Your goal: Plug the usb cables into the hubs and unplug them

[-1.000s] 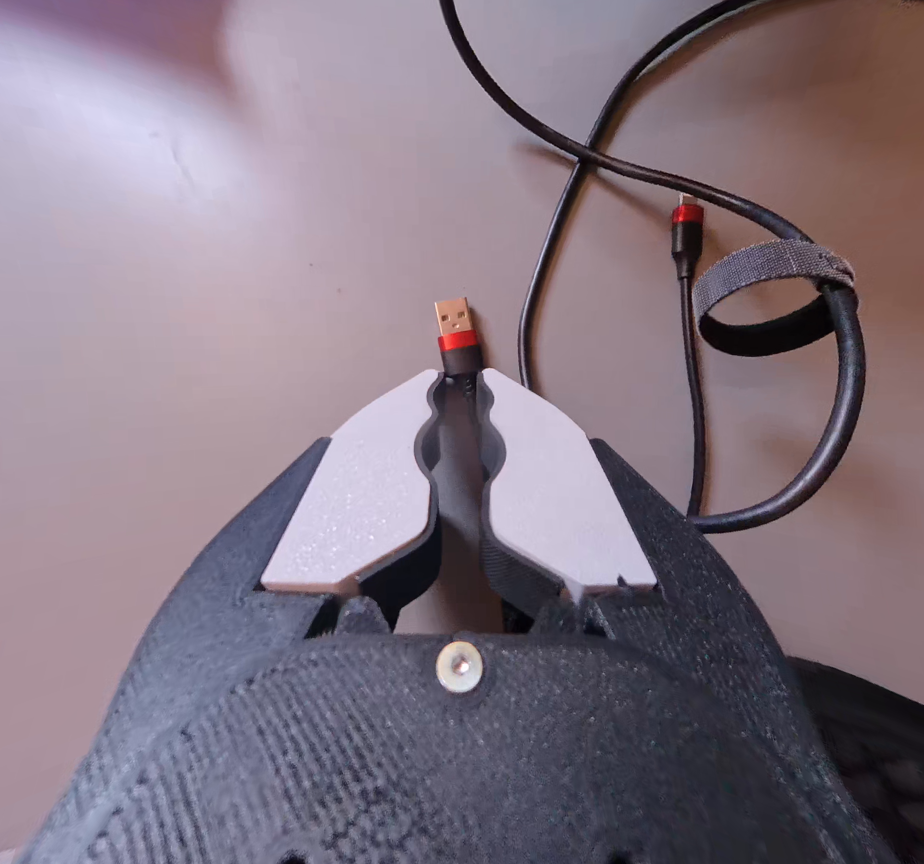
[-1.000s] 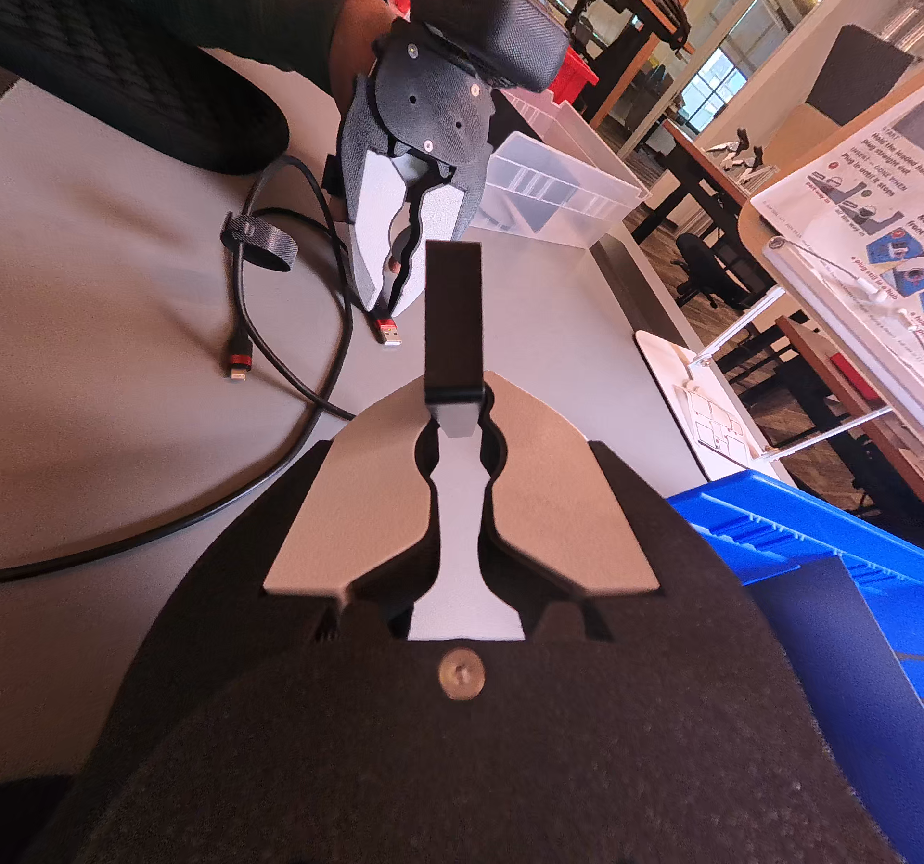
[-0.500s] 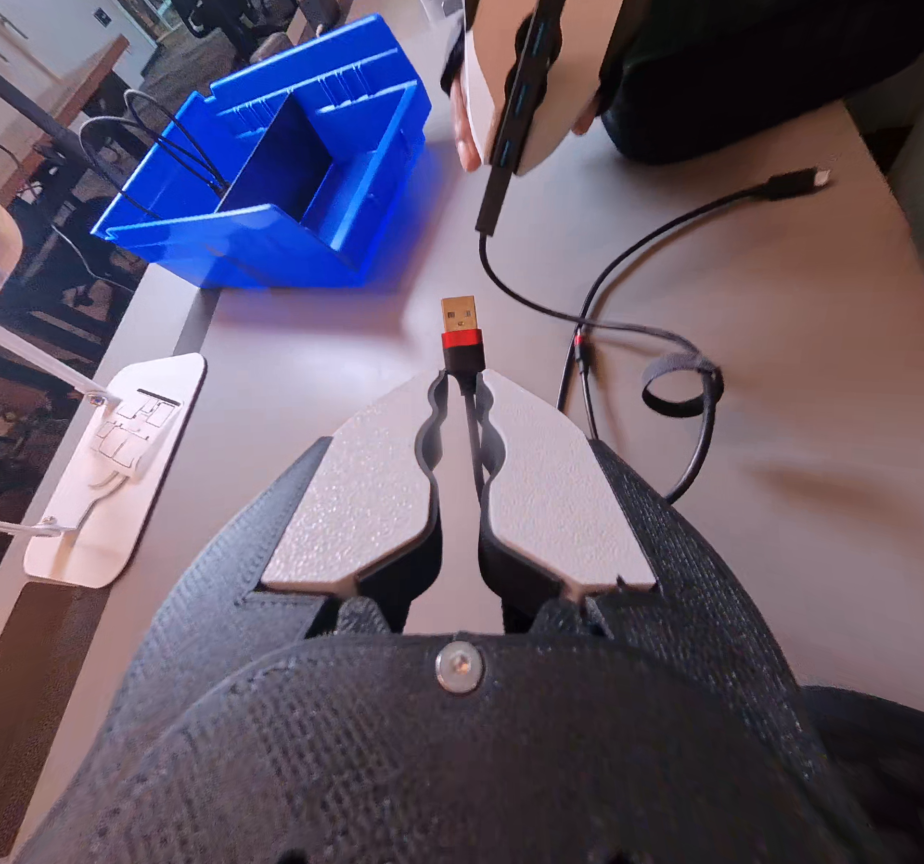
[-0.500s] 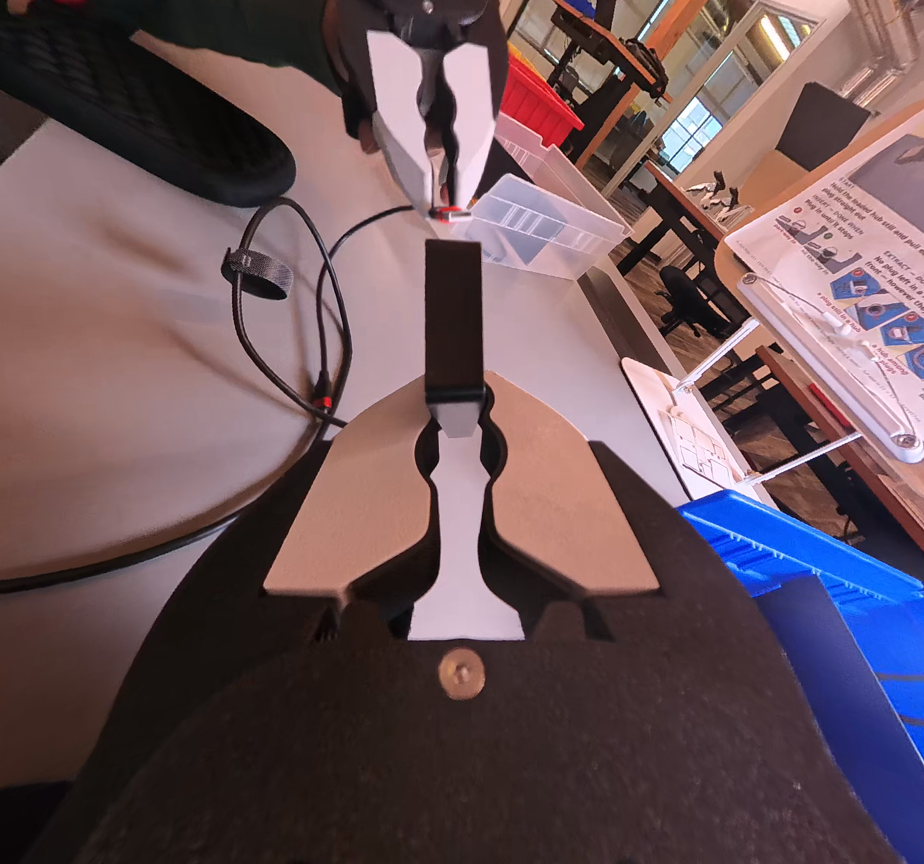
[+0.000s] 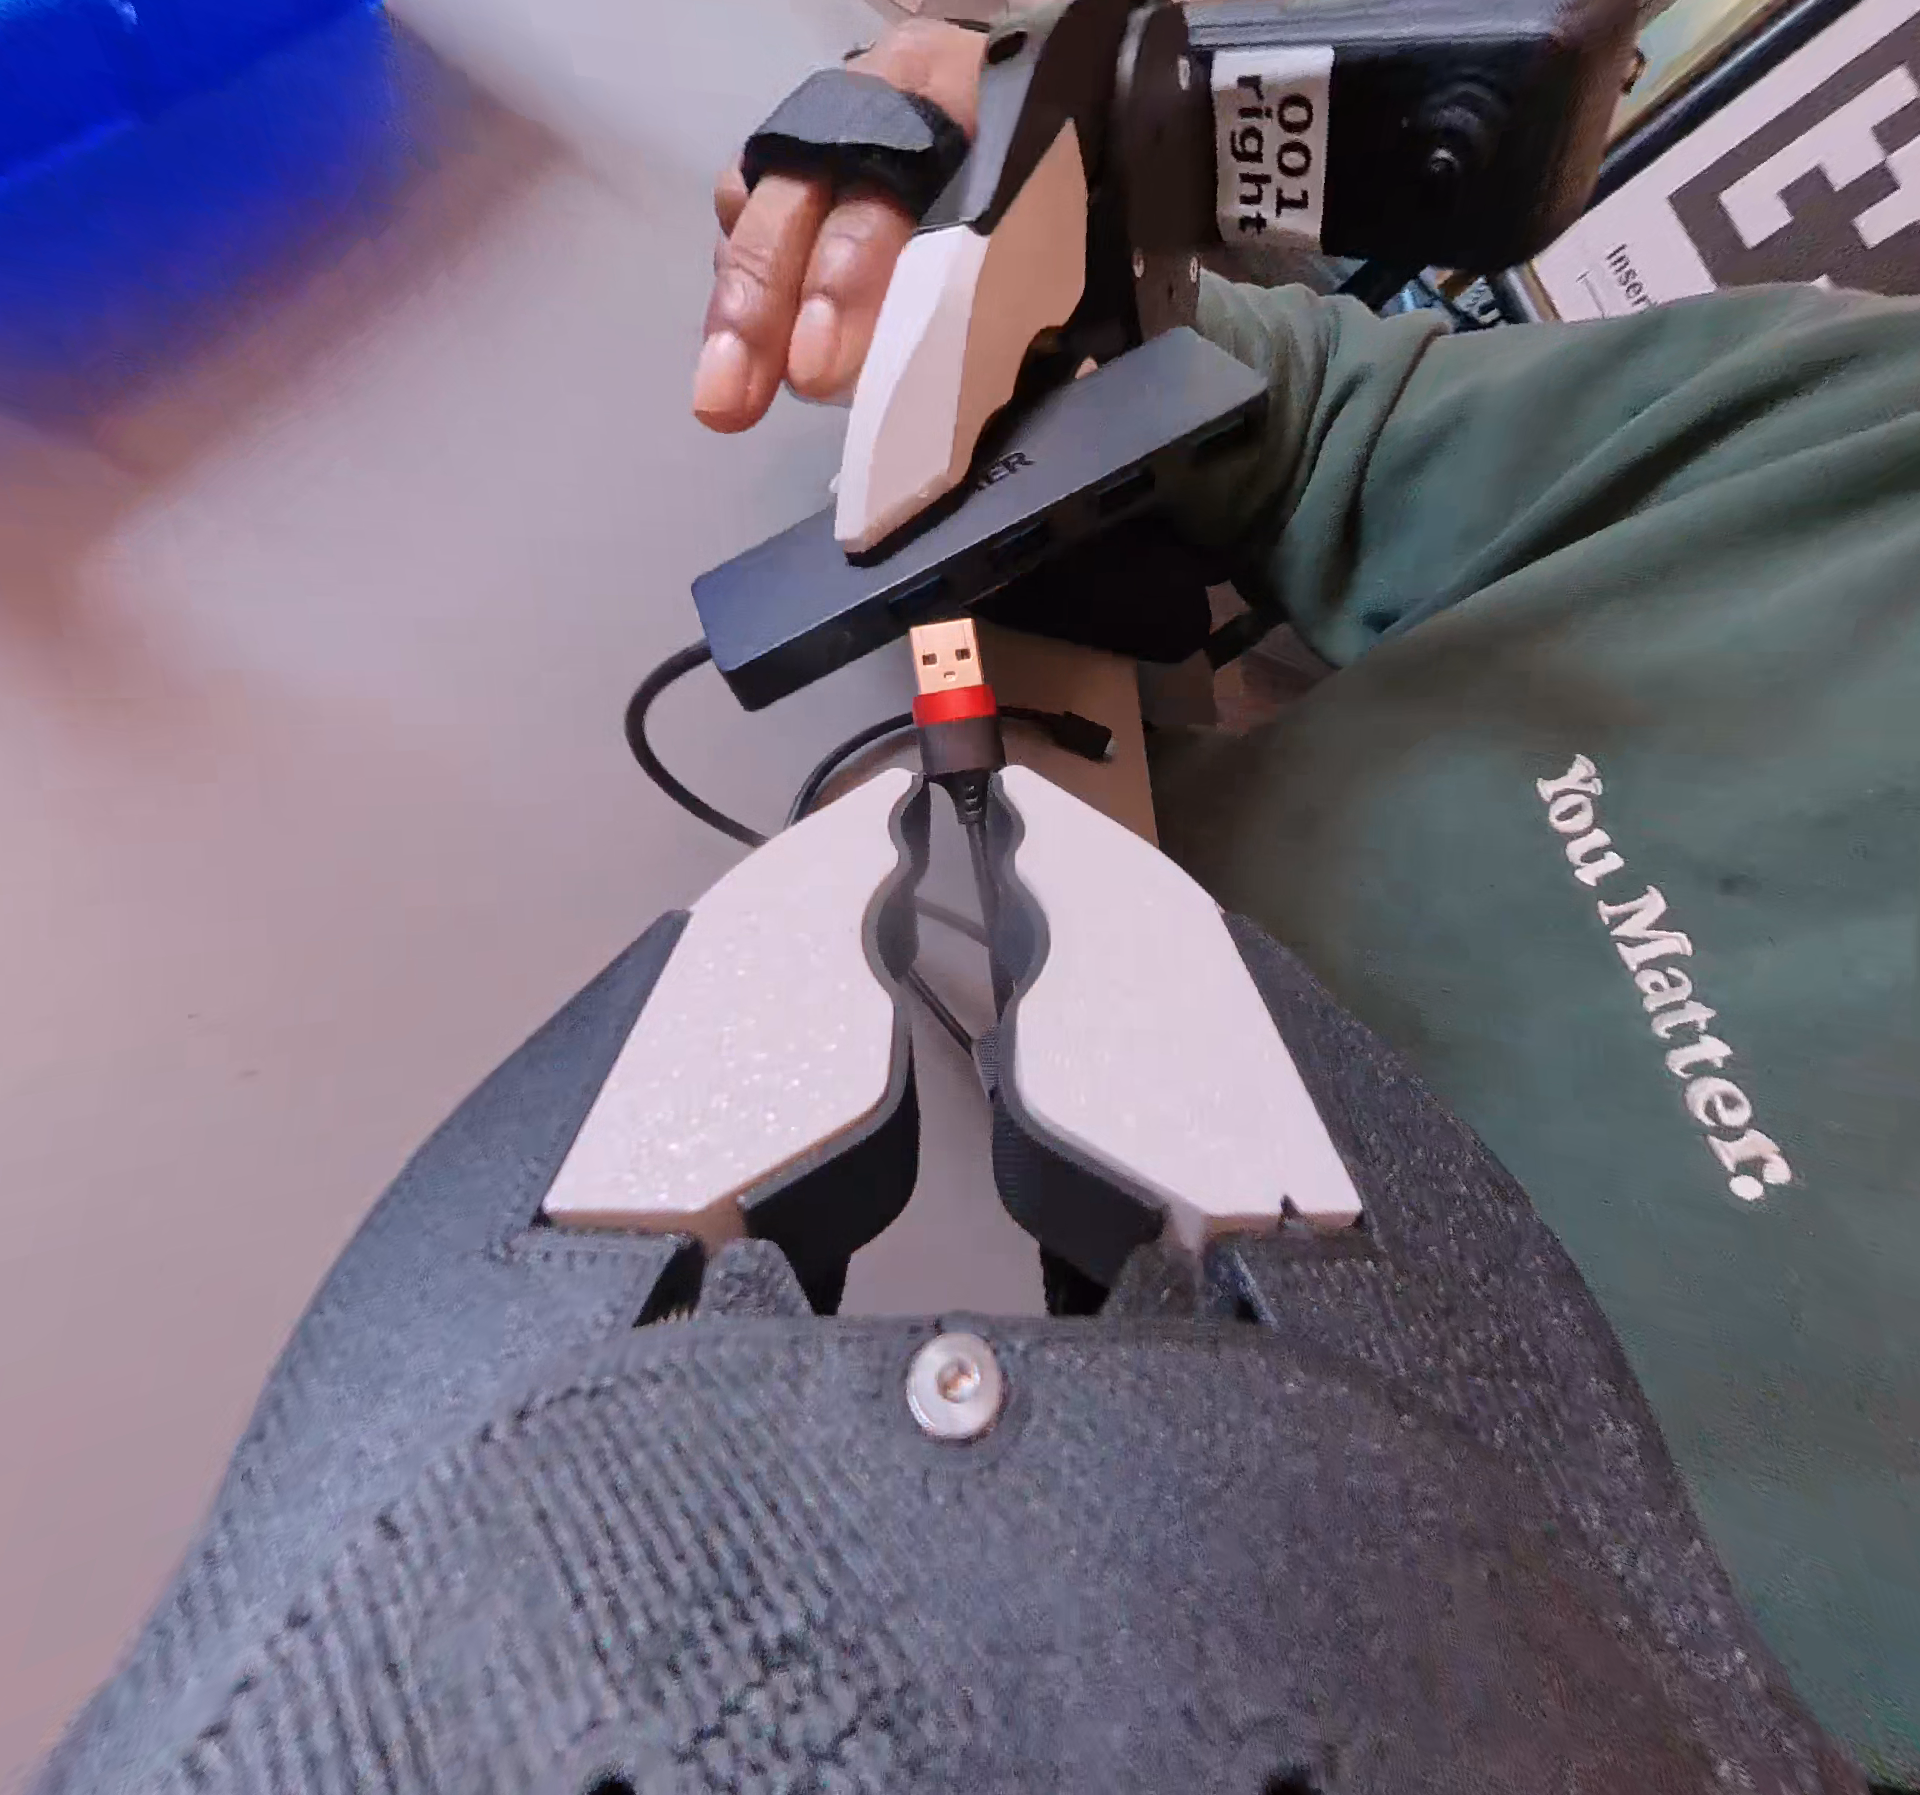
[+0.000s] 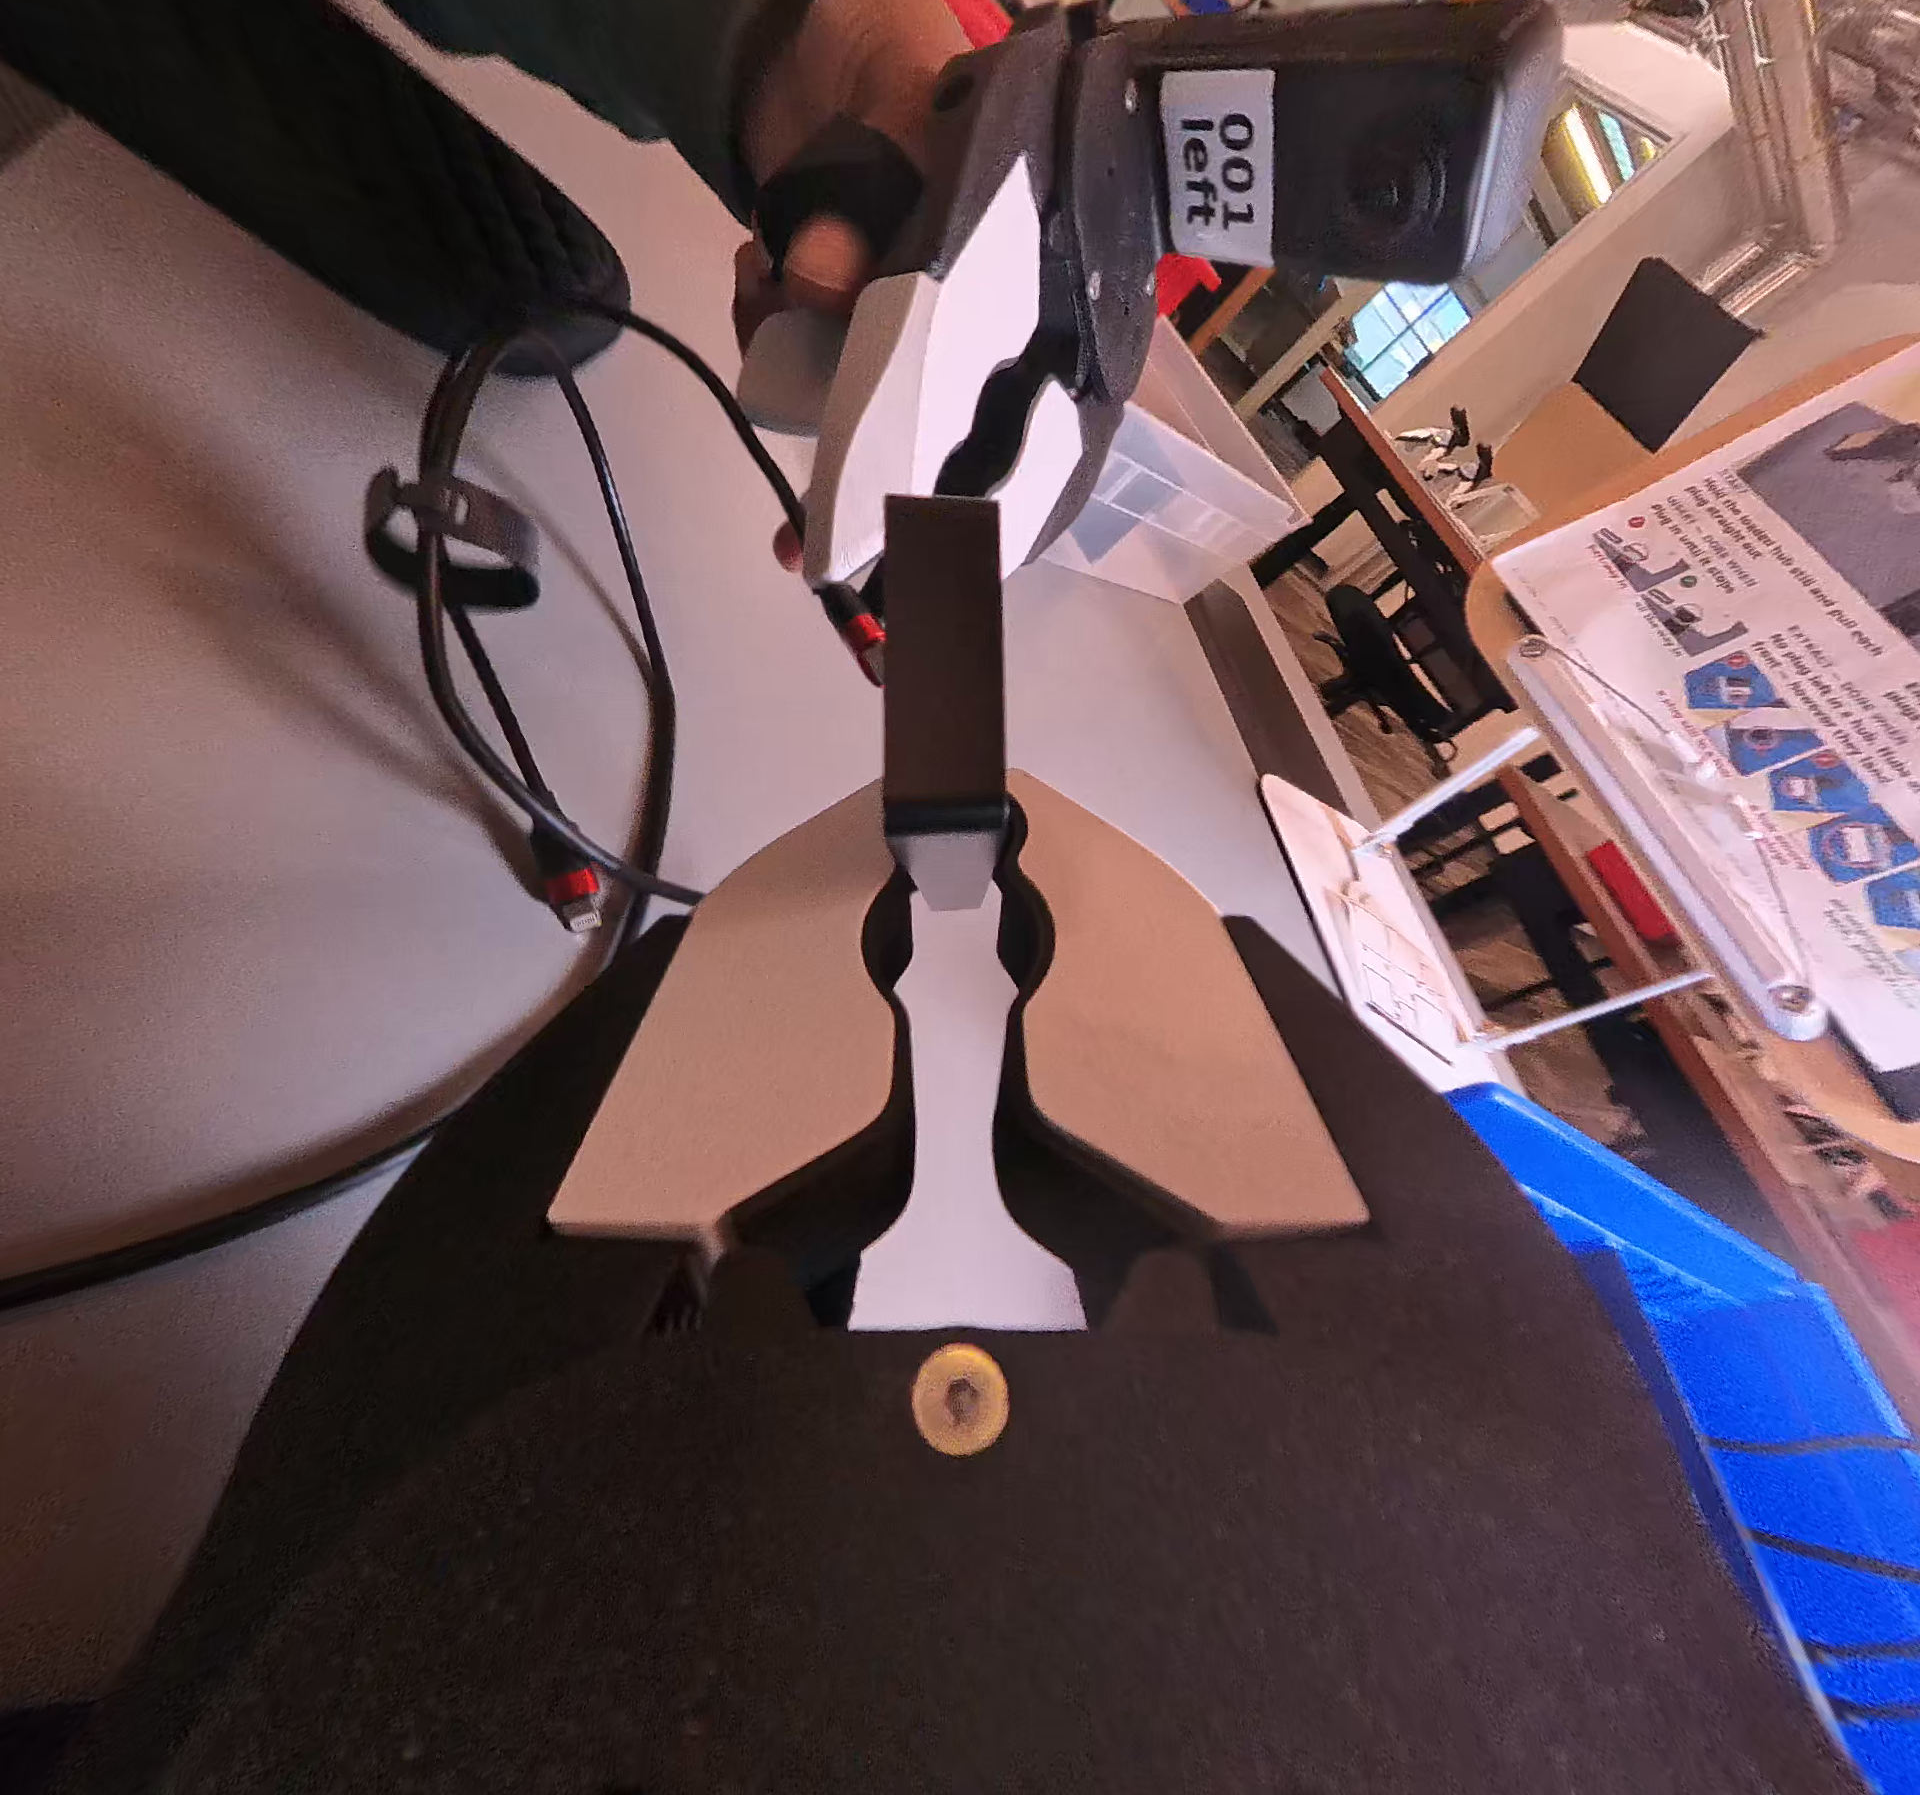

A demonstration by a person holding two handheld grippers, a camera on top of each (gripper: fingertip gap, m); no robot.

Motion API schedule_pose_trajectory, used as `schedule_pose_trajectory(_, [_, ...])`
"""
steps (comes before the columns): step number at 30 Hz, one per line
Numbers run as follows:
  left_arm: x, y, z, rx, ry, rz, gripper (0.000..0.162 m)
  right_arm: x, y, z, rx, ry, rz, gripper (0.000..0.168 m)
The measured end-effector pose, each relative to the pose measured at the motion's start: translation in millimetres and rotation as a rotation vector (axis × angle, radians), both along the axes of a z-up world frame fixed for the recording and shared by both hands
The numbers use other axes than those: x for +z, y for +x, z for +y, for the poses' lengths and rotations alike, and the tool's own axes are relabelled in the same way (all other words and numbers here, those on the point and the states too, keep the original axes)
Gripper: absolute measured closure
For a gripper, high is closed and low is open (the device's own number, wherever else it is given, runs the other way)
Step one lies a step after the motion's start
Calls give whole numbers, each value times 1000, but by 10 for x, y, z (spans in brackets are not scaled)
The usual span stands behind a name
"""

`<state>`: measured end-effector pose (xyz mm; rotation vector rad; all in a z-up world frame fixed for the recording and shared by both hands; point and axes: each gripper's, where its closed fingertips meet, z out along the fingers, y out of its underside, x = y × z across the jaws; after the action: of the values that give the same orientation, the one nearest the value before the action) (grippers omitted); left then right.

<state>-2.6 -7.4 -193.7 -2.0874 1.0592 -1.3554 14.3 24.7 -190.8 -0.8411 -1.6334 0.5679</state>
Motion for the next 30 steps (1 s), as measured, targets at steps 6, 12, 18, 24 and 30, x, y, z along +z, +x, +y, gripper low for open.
schedule_pose_trajectory(6, [-137,-56,7,-9,-89,32,152,-152,-30,-20,-10,208,-88,156])
schedule_pose_trajectory(12, [-237,-116,-49,-53,-100,126,152,-227,-98,-89,-21,380,-128,156])
schedule_pose_trajectory(18, [-333,-174,-92,-127,-105,245,156,-276,-144,-130,-16,447,-144,156])
schedule_pose_trajectory(24, [-385,-185,-131,-198,-92,332,156,-314,-159,-163,-8,490,-164,156])
schedule_pose_trajectory(30, [-410,-200,-103,-208,-93,373,156,-336,-151,-169,-14,543,-187,156])
